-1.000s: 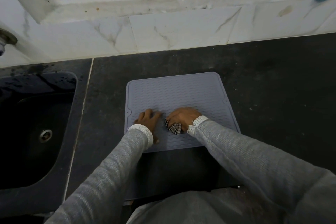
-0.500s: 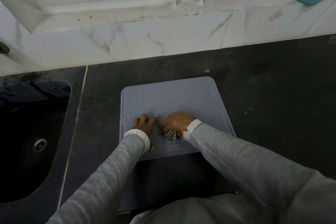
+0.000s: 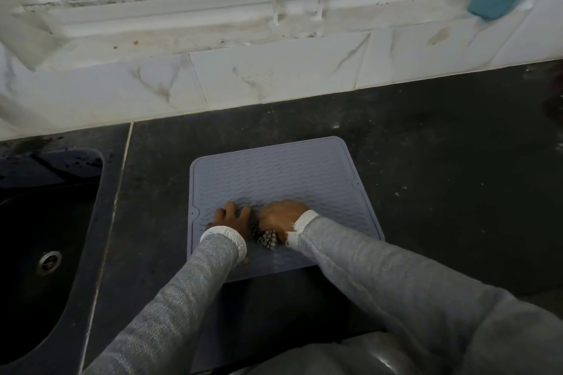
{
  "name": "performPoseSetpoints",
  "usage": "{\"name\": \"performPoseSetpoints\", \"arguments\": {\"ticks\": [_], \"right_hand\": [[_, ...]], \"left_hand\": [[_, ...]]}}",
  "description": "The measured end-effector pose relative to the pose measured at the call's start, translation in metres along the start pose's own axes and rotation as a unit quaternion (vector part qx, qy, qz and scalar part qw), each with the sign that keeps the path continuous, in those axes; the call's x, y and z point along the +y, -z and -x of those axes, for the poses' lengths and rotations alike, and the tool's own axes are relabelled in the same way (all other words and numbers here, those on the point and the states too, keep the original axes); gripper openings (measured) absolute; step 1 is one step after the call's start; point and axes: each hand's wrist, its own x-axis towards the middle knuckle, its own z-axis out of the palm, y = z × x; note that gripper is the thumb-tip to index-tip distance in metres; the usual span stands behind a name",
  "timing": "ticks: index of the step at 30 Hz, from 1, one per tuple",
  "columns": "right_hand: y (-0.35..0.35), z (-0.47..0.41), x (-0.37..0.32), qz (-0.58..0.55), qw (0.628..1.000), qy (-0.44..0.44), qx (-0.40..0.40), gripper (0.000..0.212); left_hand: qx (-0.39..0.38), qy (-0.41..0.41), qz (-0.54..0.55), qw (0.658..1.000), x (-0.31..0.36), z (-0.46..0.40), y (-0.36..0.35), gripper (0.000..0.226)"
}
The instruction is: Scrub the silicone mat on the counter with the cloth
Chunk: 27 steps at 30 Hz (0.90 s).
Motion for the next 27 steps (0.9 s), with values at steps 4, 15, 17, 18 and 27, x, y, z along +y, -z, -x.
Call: {"name": "performPoseSetpoints", "arguments": {"ticks": [4,15,17,18,27], "right_hand": [[-0.007,0.002,0.014,-0.005,0.999,-0.05,-0.018,0.031],[0.001,0.016,0.039,-0.024,0.999,-0.023,0.025,0.03],[-0.006,0.0,0.023,-0.015,0.999,-0.013,0.043,0.029],[-0.011,-0.008,0.014,-0.012,0.999,-0.02,0.028,0.028],[-0.007,0.022,0.049,-0.043,0.997,-0.054,-0.046,0.033]], "left_hand": [[0.006,0.0,-0.002,1.0,-0.005,0.0,-0.004,0.107],[-0.003,0.005,0.0,1.0,0.001,0.003,0.0,0.105],[-0.009,0.008,-0.002,1.0,0.003,0.001,0.001,0.106],[-0.009,0.009,-0.002,1.0,0.003,0.001,0.001,0.106],[0.001,0.005,0.007,1.0,-0.002,0.003,-0.004,0.103]]}}
